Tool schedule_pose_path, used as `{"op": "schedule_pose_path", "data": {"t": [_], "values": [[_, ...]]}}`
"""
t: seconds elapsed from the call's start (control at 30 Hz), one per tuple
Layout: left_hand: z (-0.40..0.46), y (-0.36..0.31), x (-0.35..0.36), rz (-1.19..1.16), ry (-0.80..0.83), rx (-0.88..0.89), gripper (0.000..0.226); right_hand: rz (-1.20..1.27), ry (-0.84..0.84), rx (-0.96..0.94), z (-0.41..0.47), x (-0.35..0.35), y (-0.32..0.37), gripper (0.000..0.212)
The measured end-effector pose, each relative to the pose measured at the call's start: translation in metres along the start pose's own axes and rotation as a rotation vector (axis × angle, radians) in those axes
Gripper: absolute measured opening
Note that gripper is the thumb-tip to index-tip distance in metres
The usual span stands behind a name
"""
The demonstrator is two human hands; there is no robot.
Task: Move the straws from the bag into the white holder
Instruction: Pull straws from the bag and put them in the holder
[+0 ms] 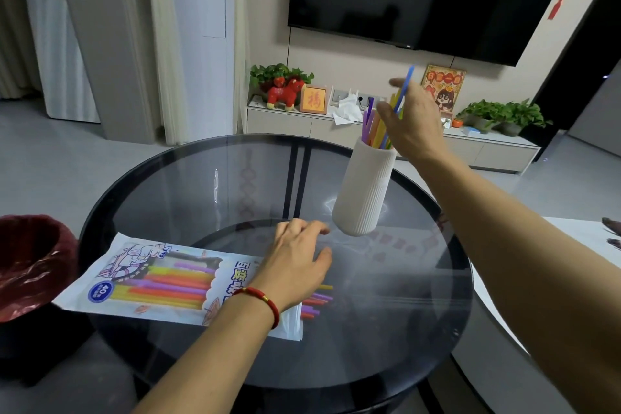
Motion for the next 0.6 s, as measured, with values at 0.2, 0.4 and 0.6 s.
{"op": "schedule_pose_path", "data": {"t": [0.2, 0.4, 0.6], "values": [[0.0, 0.001, 0.001, 0.048, 0.022, 0.008, 0.035, 0.171, -0.118, -0.069, 0.007, -0.005, 0.001, 0.096], [-0.005, 0.01, 0.001, 0.082, 0.024, 0.011, 0.036, -0.194, 0.09, -0.172, -0.003, 0.01, -0.002, 0.037], [-0.013, 0.016, 0.0, 0.273, 0.089, 0.03, 0.051, -0.196, 0.008, -0.201, -0.009, -0.006, 0.005, 0.043]]}}
Point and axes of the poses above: each hand's wrist, its own z-axis towards the middle knuckle, its own x-axis out of the palm, y = z × x, the point moved 1 cm from there along z, towards the middle knuckle, and after that the axes turned 3 degrees about -y, right-handed, at the moved point
